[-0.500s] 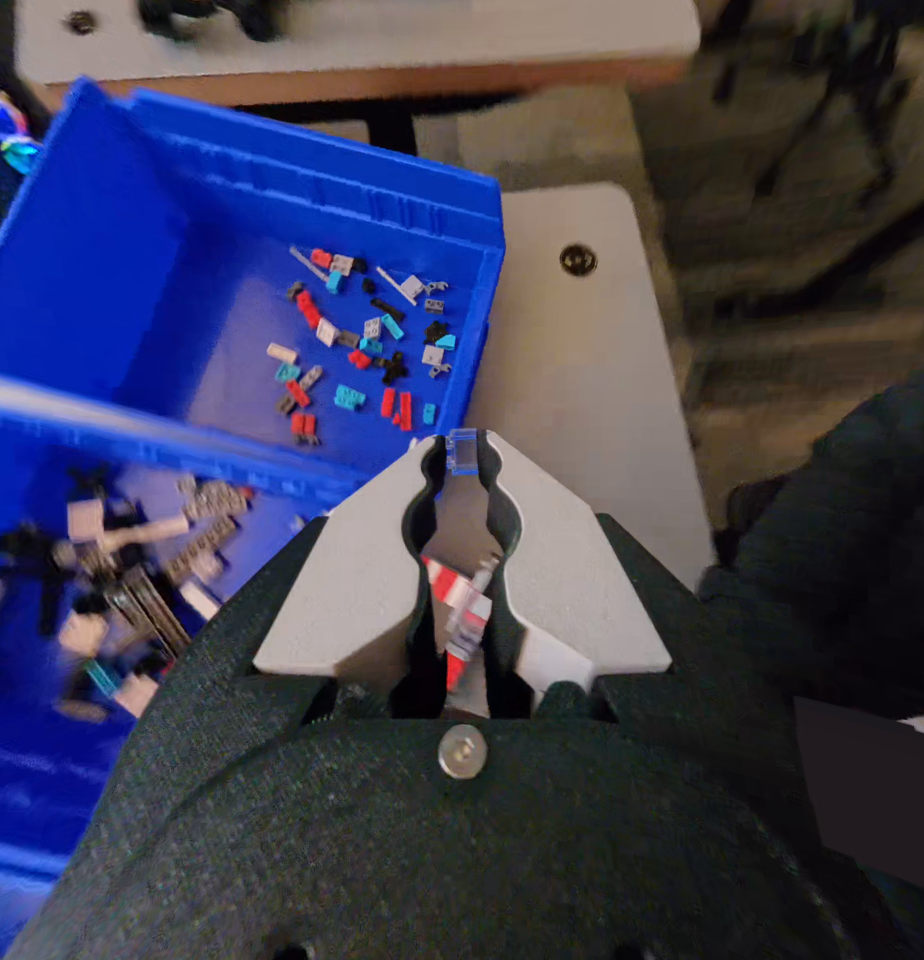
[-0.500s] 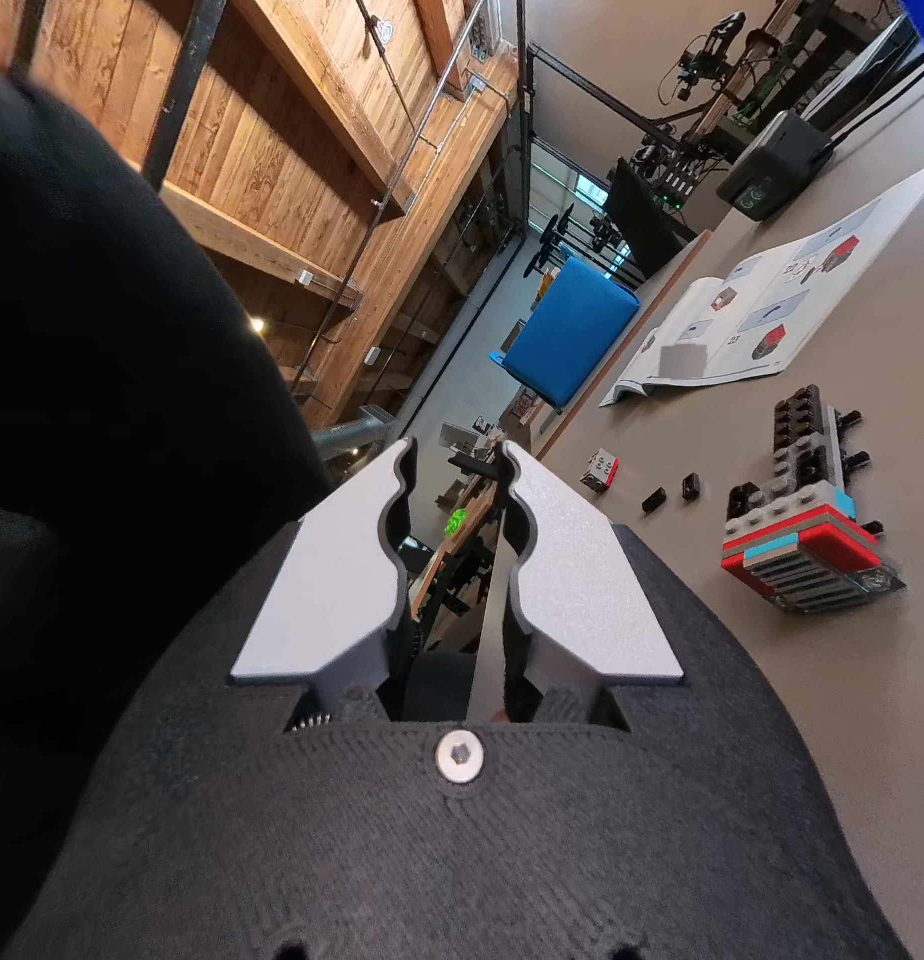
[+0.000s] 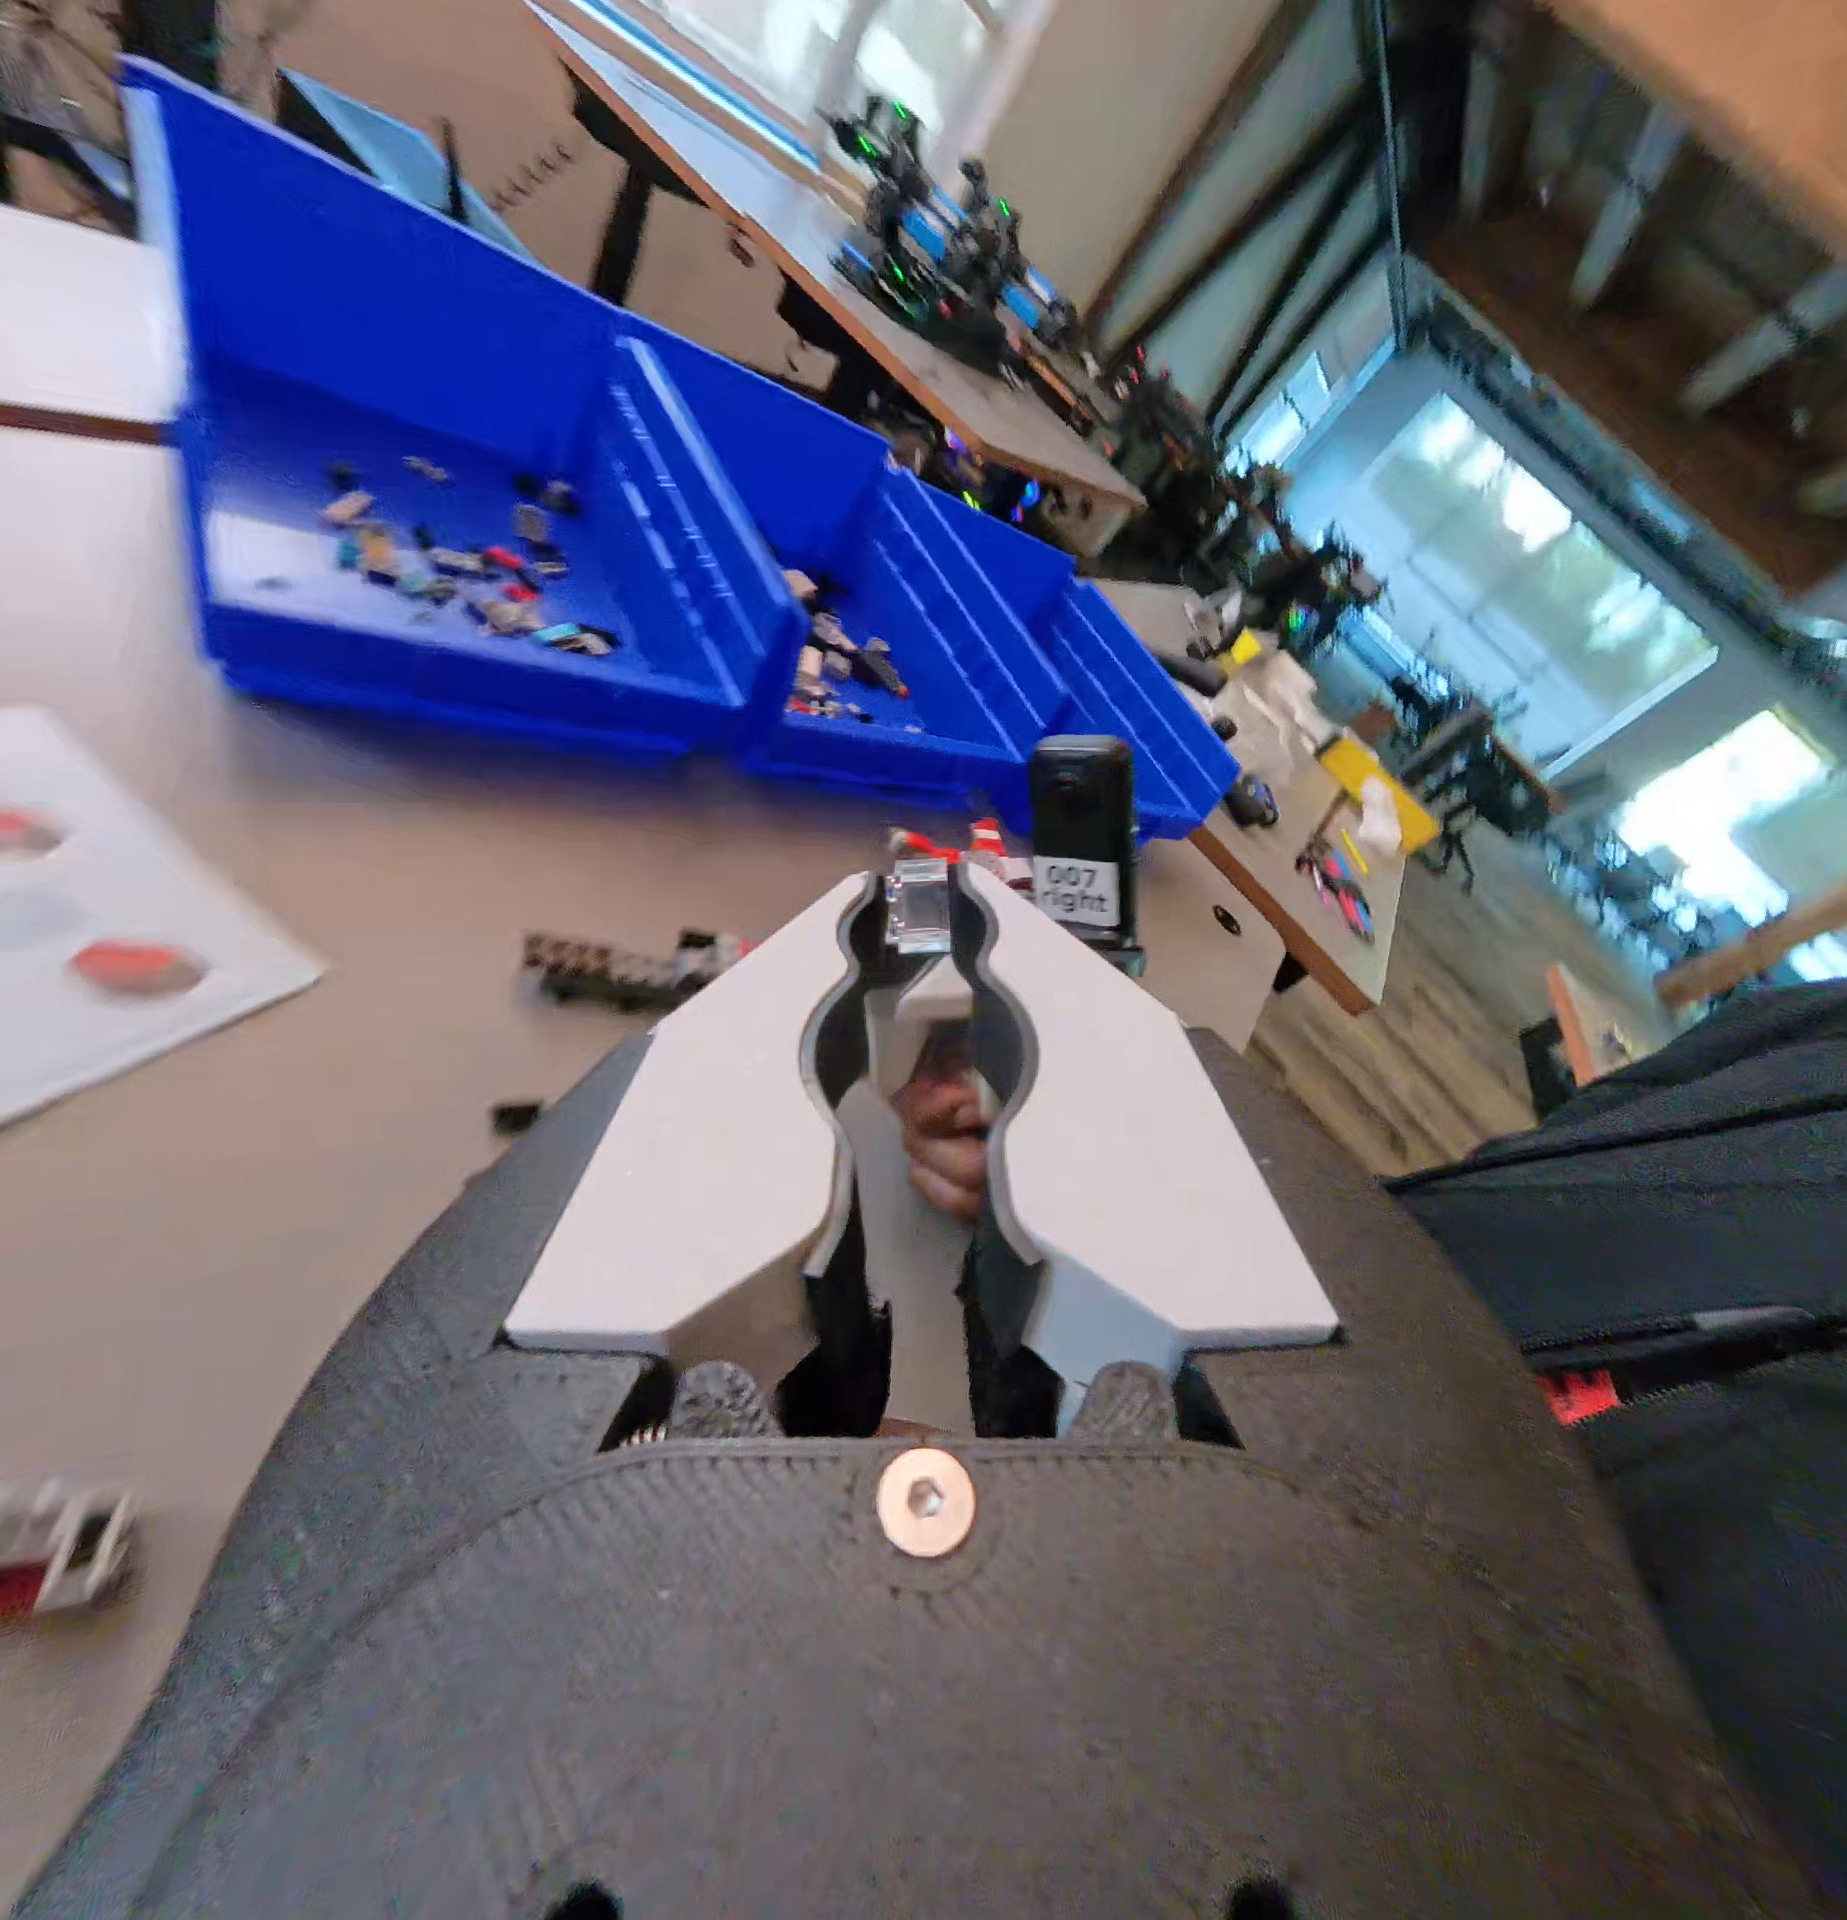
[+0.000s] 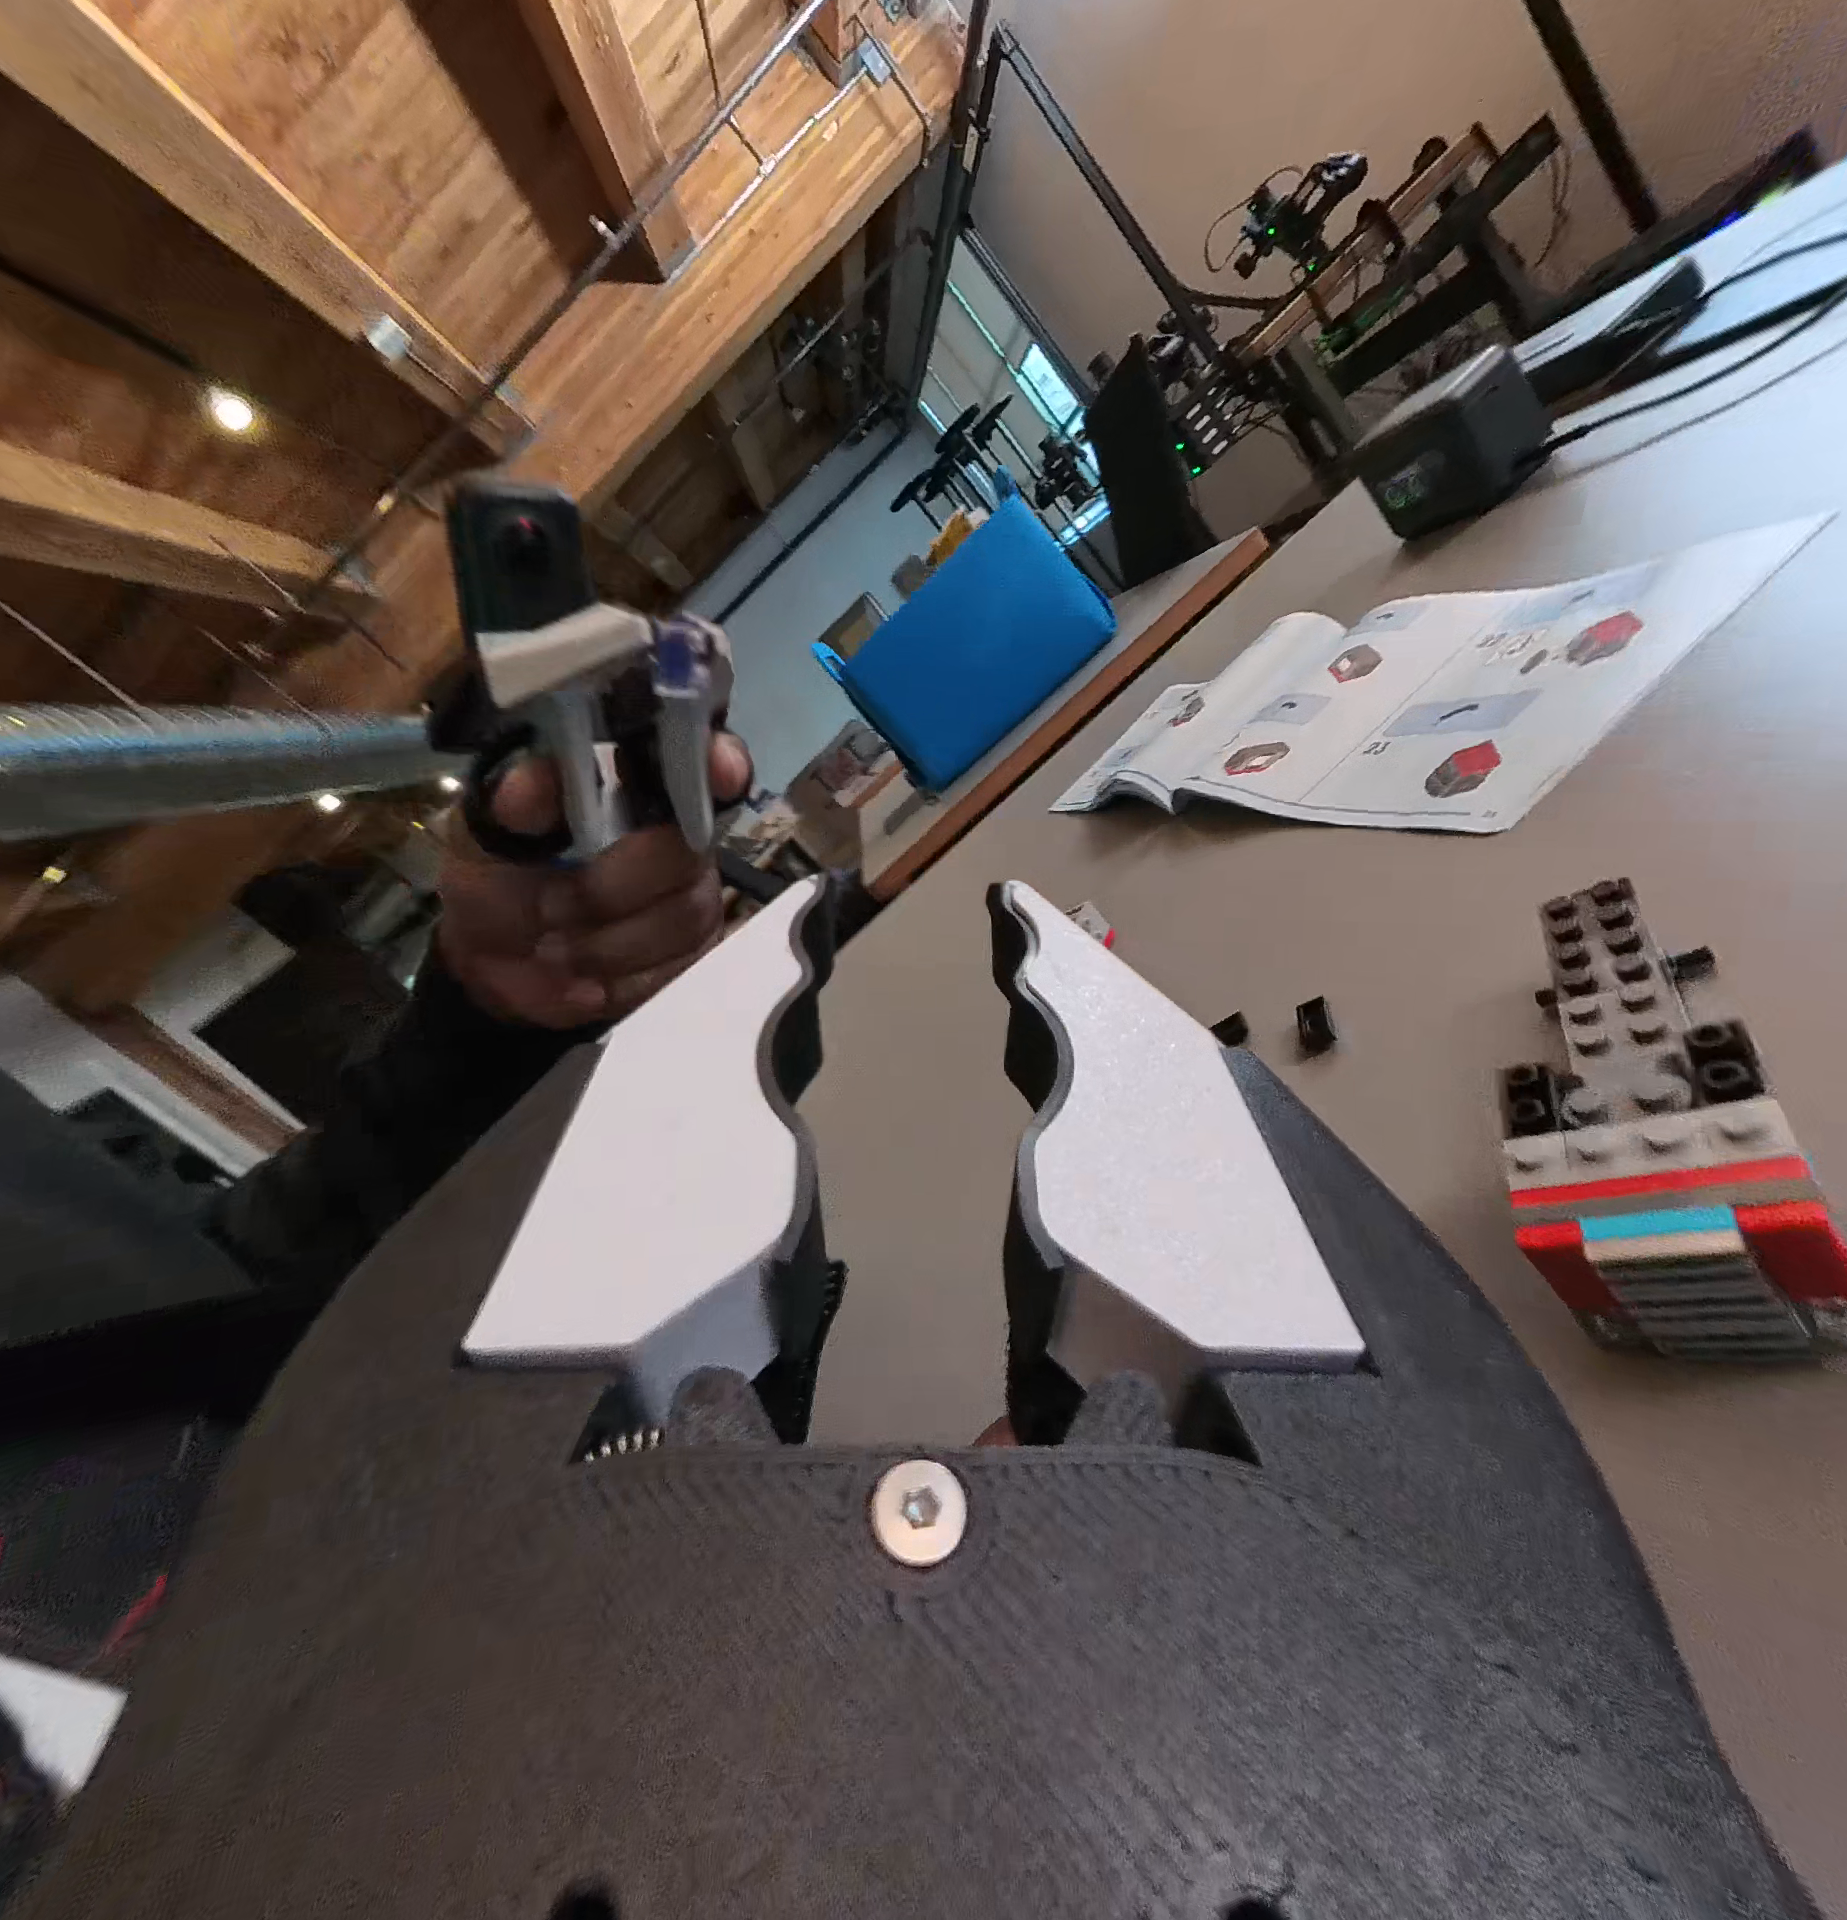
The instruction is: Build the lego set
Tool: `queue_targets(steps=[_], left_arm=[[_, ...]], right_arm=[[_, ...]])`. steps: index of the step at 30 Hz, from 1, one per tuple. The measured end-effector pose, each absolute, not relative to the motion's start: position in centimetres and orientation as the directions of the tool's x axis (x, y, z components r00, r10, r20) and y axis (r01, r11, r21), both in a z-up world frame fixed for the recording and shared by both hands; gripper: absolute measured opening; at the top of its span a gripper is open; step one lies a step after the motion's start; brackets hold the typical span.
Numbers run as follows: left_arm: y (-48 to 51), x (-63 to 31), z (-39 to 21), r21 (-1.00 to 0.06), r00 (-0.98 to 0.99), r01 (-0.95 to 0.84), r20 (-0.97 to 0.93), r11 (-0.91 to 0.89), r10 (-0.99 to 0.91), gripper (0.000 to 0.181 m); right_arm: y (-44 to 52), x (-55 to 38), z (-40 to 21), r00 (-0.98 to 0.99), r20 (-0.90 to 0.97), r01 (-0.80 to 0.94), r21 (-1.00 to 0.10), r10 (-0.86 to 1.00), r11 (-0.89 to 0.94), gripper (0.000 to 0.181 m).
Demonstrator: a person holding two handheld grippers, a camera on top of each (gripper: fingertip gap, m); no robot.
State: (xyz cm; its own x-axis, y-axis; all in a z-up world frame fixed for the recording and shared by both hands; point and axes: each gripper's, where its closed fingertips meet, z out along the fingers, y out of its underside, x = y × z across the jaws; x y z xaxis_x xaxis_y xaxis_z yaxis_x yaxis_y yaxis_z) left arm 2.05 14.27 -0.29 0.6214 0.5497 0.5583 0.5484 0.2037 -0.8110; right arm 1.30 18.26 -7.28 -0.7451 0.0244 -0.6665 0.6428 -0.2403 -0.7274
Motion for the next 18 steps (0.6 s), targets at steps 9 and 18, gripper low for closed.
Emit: queue_targets(steps=[9, 18], left_arm=[[5.8, 0.9, -2.0, -0.785, 0.636, 0.504, 0.619, 0.36, 0.461, 0.012], [0.5, -1.8, -3.6, -0.645, 0.63, 0.551, 0.738, 0.53, 0.243, 0.011]], right_arm=[[14.4, 1.1, -7.7, -0.856, -0.426, 0.388, -0.904, 0.294, -0.181, 0.026], [11.8, 1.8, -9.8, -0.833, -0.297, 0.334, -0.943, 0.466, -0.004, 0.025]])
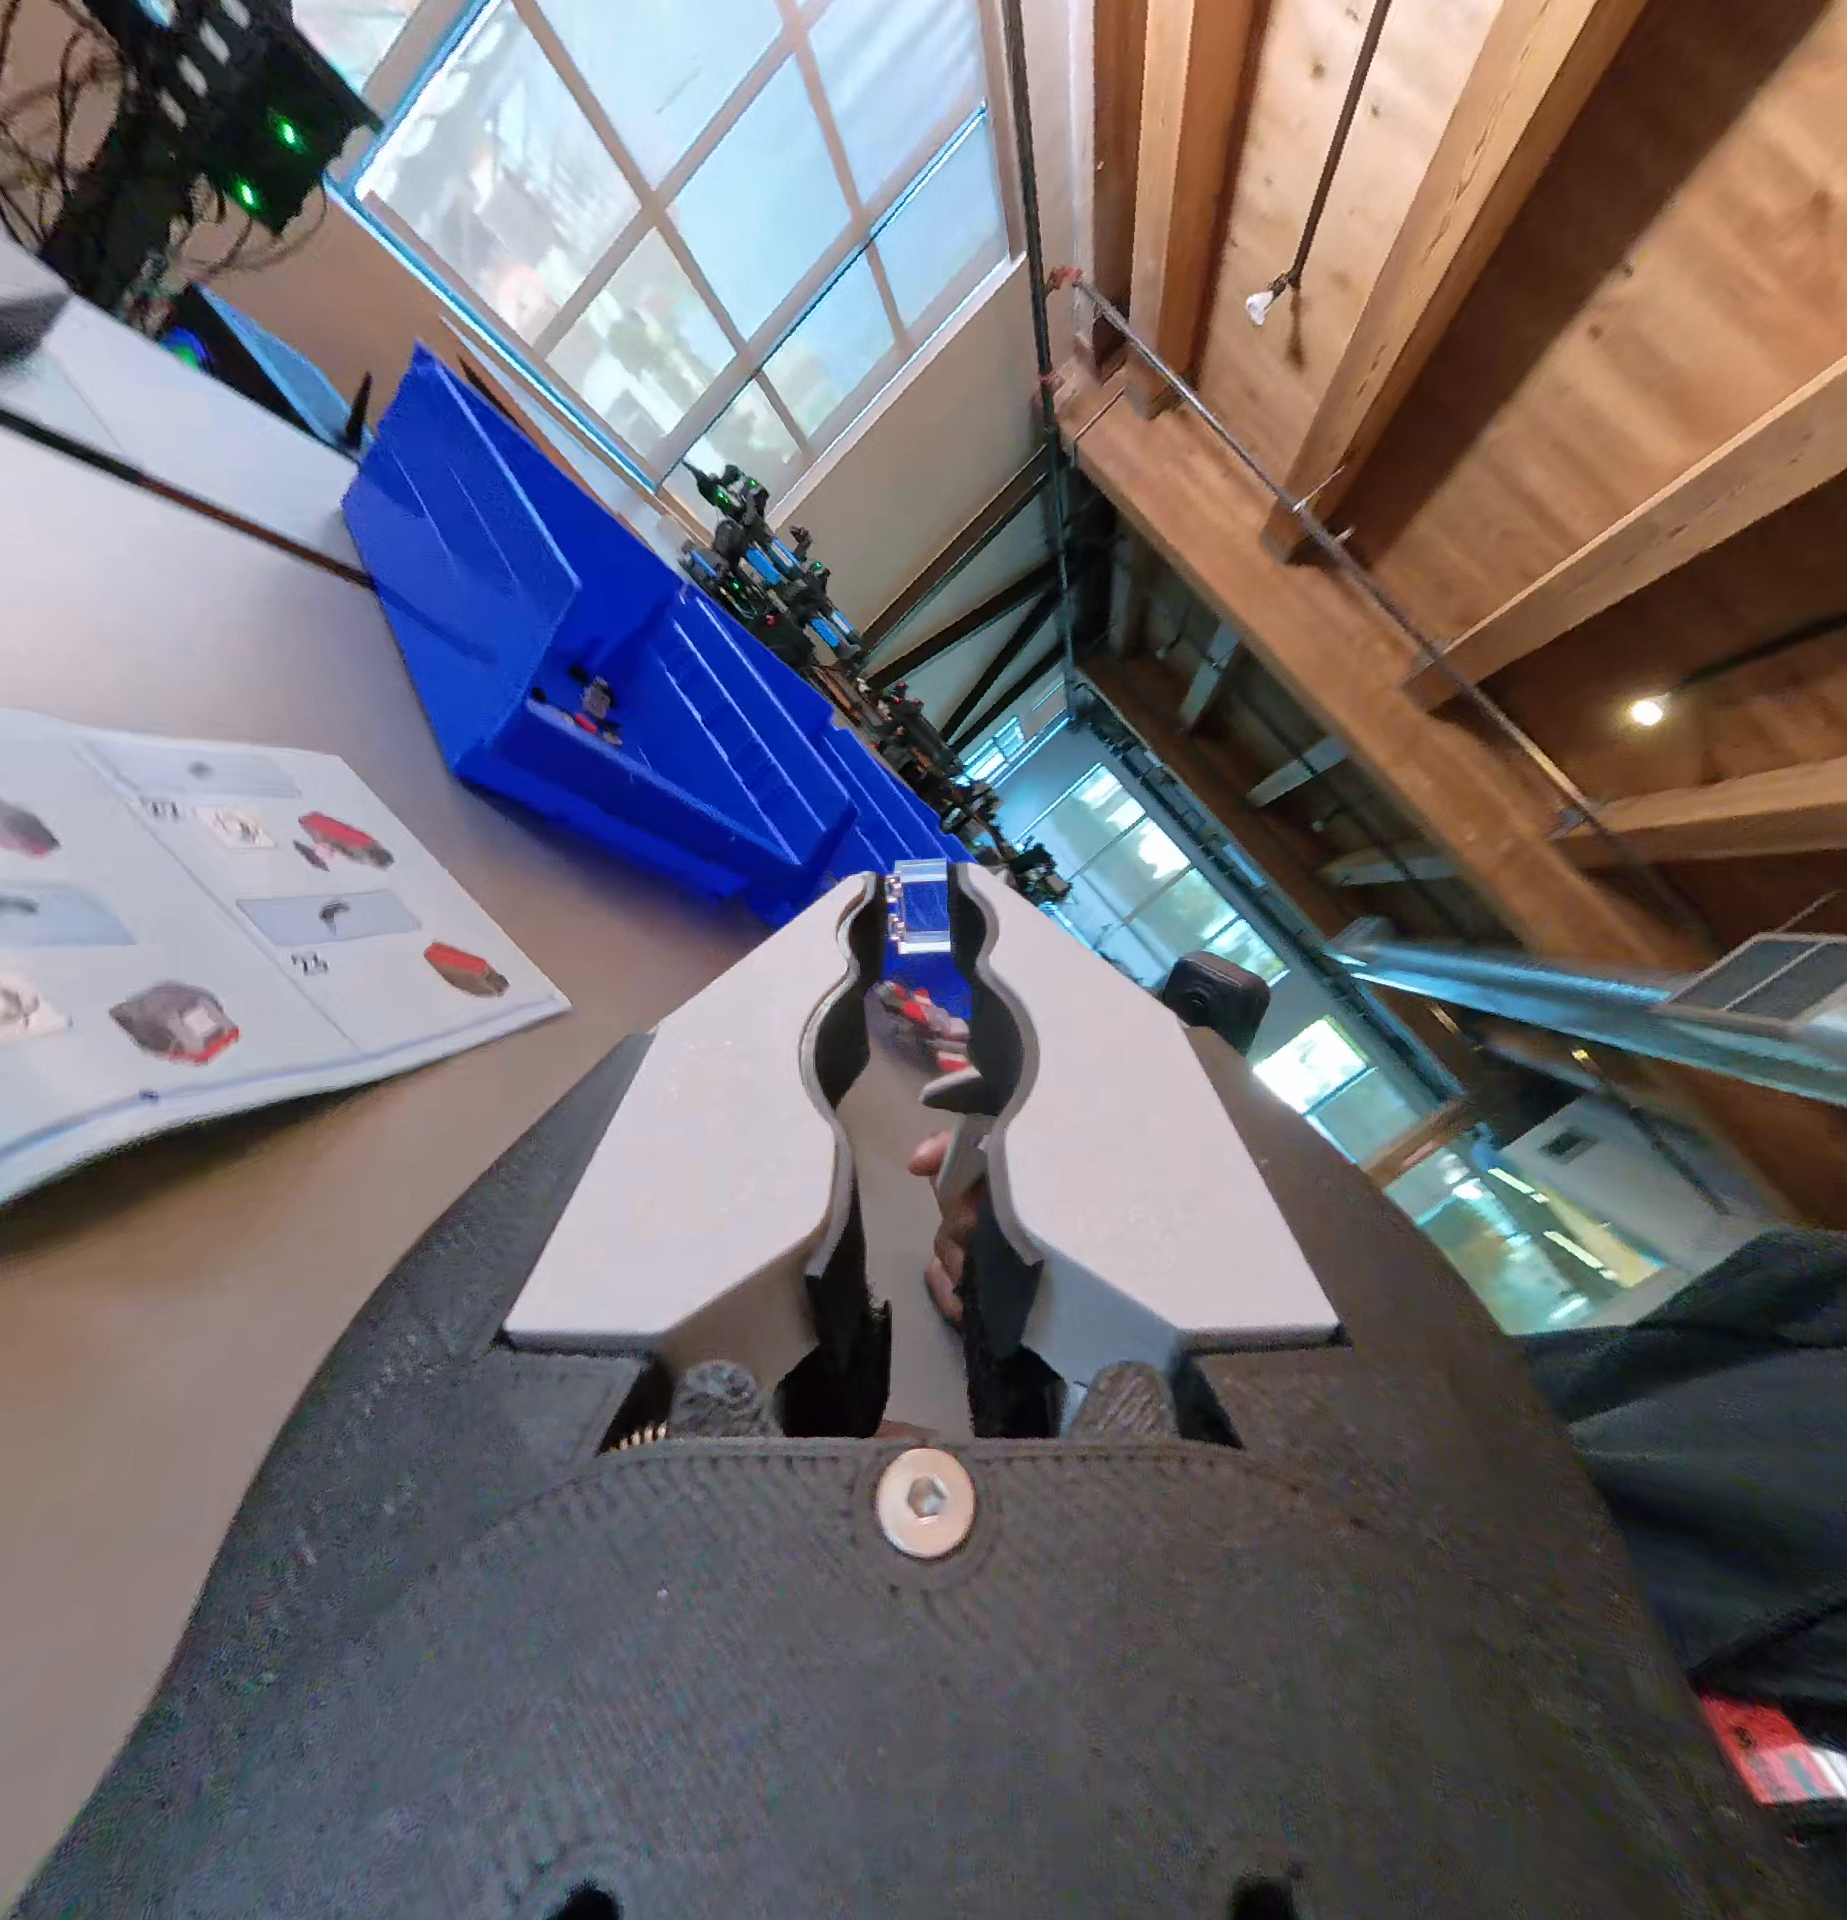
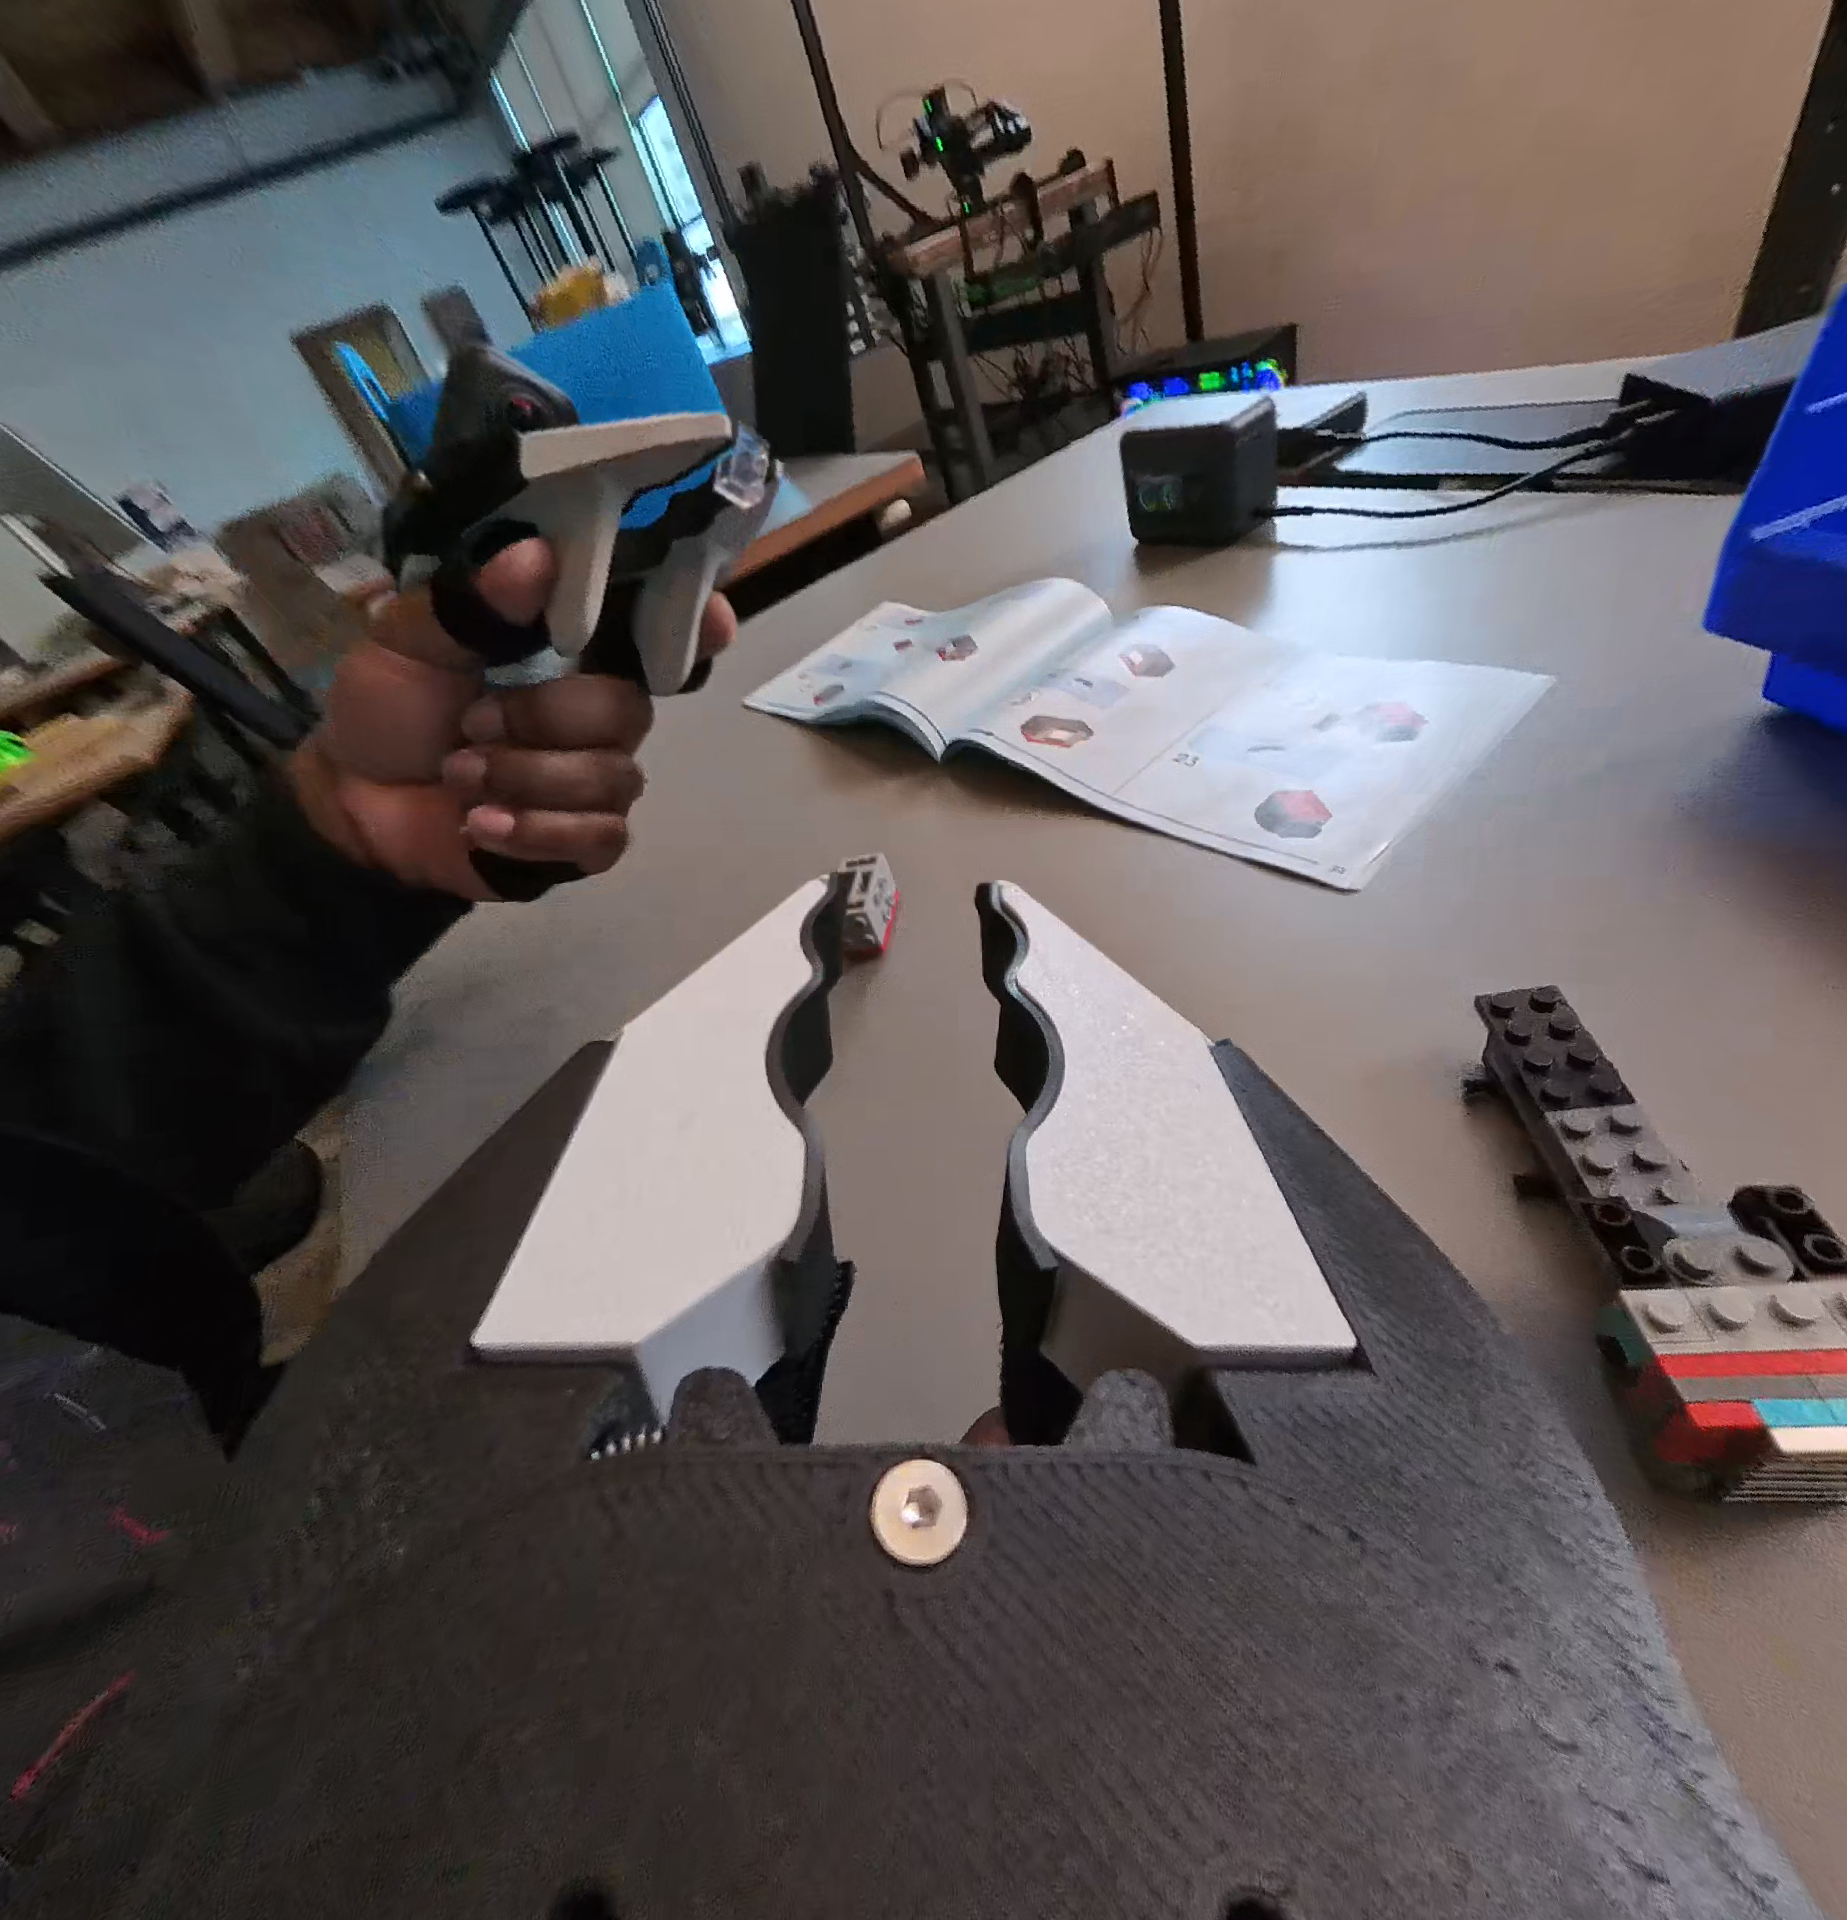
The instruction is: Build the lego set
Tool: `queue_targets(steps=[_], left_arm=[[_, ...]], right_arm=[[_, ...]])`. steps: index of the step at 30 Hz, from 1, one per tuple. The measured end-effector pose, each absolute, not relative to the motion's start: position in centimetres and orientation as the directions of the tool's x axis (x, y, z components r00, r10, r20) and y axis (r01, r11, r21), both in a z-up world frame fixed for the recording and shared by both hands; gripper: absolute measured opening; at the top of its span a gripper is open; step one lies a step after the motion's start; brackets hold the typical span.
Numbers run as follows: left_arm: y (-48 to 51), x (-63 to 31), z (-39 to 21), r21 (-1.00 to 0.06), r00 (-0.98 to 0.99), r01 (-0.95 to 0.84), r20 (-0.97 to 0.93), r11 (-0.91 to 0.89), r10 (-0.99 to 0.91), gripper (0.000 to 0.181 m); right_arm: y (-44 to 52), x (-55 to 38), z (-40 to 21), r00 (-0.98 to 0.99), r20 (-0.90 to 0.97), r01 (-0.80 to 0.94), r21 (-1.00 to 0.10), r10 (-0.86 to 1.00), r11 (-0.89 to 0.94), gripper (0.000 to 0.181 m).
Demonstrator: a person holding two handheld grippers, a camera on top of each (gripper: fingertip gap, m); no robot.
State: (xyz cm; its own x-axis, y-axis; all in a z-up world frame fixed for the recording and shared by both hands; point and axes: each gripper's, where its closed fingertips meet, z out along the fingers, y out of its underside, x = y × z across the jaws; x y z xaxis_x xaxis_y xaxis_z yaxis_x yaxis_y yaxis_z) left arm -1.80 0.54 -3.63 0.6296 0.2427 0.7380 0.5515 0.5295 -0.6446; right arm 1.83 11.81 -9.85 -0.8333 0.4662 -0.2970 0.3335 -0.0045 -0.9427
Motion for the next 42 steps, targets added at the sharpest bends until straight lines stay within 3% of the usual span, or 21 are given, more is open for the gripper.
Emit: queue_targets(steps=[11, 18, 27, 38, 42], left_arm=[[-1.3, 0.2, -5.0, -0.541, 0.584, 0.645, 0.805, 0.54, 0.109, 0.011], [-2.7, 0.1, -5.8, -0.461, 0.527, 0.691, 0.849, 0.557, 0.049, 0.012], [-4.9, -1.3, -5.9, -0.307, 0.45, 0.683, 0.891, 0.663, -0.052, 0.011], [-5.0, -1.4, -6.2, -0.29, 0.435, 0.685, 0.899, 0.669, -0.057, 0.011], [-5.1, -1.0, -5.6, -0.371, 0.494, 0.664, 0.87, 0.649, -0.009, 0.013]], right_arm=[[6.7, 1.9, -10.8, -0.862, -0.159, 0.256, -0.956, 0.481, 0.142, 0.026], [1.3, 1.3, -5.6, -0.877, -0.204, 0.226, -0.974, 0.435, 0.0, 0.028], [-4.7, -0.2, -6.7, -0.848, 0.111, 0.015, -0.972, 0.518, 0.234, 0.026], [-5.7, -1.2, -6.9, -0.79, 0.215, -0.05, -0.956, 0.573, 0.289, 0.01], [-5.7, -0.8, -6.1, -0.832, 0.146, -0.025, -0.973, 0.535, 0.227, 0.008]])
